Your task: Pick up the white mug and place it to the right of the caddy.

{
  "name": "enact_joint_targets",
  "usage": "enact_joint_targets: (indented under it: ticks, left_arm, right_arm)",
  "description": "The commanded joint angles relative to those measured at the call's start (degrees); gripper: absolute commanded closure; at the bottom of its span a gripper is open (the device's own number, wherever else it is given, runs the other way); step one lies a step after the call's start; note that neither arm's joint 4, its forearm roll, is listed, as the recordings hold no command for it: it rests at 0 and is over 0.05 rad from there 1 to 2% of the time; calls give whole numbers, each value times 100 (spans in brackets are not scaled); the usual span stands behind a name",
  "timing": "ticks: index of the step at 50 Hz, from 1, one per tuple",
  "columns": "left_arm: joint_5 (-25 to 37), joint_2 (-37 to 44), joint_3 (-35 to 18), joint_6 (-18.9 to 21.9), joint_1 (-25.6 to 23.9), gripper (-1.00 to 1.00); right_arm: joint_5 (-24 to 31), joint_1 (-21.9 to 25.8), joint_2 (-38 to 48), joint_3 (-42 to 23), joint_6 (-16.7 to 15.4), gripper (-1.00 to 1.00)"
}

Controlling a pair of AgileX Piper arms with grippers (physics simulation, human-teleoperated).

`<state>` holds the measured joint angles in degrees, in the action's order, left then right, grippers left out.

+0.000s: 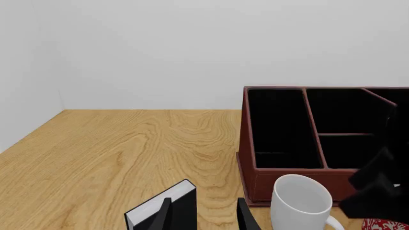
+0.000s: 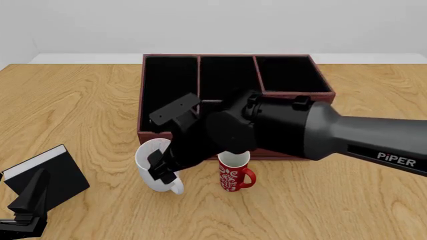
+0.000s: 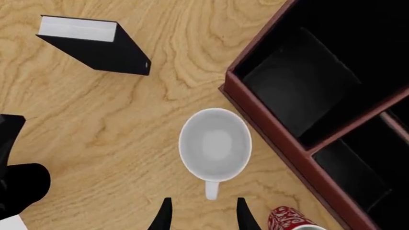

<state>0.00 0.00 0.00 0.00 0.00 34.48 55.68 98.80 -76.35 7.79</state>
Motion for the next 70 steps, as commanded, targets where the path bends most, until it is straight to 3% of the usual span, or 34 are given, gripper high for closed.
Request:
enact_joint_targets:
  ticks: [1, 70]
  left_arm:
    - [0, 0, 0, 0, 0, -100]
    - [0, 0, 0, 0, 0, -100]
  right_arm:
    - [-41, 22, 82, 22, 35, -100]
    - [-643, 102, 546, 548, 509, -100]
